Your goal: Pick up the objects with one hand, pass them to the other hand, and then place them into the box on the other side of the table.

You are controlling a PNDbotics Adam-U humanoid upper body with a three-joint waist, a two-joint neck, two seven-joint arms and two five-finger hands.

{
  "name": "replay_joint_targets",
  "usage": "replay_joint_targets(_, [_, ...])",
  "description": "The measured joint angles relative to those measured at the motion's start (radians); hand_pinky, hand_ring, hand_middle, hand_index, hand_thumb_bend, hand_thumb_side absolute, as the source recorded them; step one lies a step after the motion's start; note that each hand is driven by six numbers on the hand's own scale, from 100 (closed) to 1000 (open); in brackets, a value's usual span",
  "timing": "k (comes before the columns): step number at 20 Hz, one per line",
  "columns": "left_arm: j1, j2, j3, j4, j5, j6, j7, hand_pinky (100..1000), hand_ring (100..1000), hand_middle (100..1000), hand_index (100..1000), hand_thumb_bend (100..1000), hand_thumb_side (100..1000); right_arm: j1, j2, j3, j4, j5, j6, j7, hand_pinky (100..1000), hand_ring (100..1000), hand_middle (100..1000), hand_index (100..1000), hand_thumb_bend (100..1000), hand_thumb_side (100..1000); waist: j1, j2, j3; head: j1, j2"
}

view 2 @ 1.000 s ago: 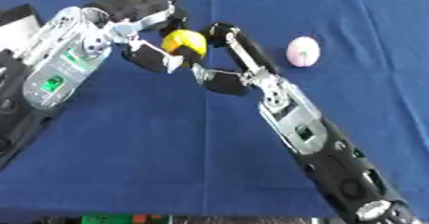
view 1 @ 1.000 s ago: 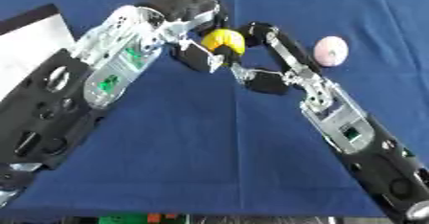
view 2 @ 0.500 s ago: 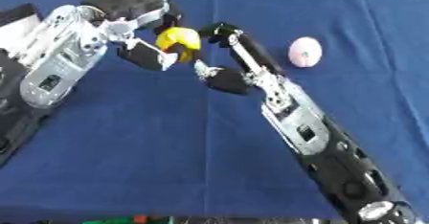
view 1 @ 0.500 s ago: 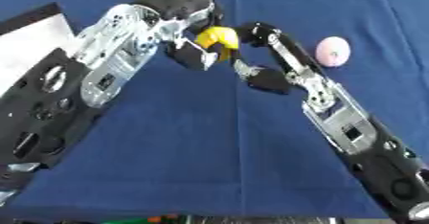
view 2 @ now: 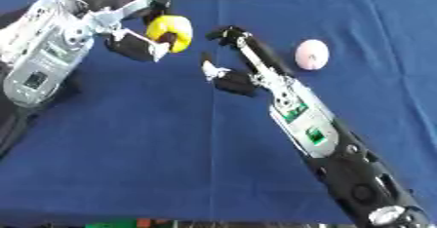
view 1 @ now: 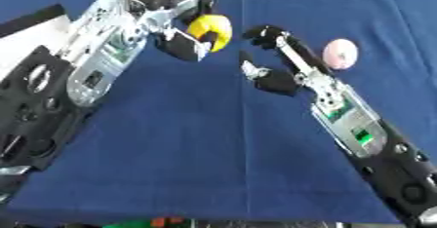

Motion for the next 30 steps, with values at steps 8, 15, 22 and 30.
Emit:
replay_joint_targets(8, [0.042, 0.115, 0.106, -0.052, 0.066, 0.090, 0.031, 597, 490, 361, 431, 100, 205, 0.000, -0.036, -0.013, -0.011, 0.002, 0.027, -0.001, 855, 844, 859, 830, 100, 512, 0.000, -0.002, 0.003, 0.016, 0.000])
replay_joint_targets(15, [0.090, 0.197, 0.167, -0.062, 0.102, 0.141, 0.060, 597, 489, 361, 432, 100, 202, 0.004, -0.057, -0.025, -0.032, 0.001, 0.040, -0.005, 854, 842, 858, 829, 100, 503, 0.000, -0.002, 0.003, 0.054, 0.000])
replay_joint_targets(22, [0.158, 0.289, 0.222, -0.052, 0.123, 0.183, 0.097, 601, 495, 366, 437, 100, 196, 0.005, -0.070, -0.036, -0.052, 0.000, 0.048, -0.016, 854, 842, 858, 828, 100, 498, -0.001, -0.002, 0.005, 0.103, 0.000])
replay_joint_targets(30, [0.265, 0.367, 0.256, 0.023, 0.124, 0.218, 0.143, 601, 500, 373, 444, 100, 198, 0.004, -0.077, -0.043, -0.067, -0.002, 0.055, -0.025, 854, 841, 858, 827, 100, 497, -0.001, -0.002, 0.003, 0.131, 0.000])
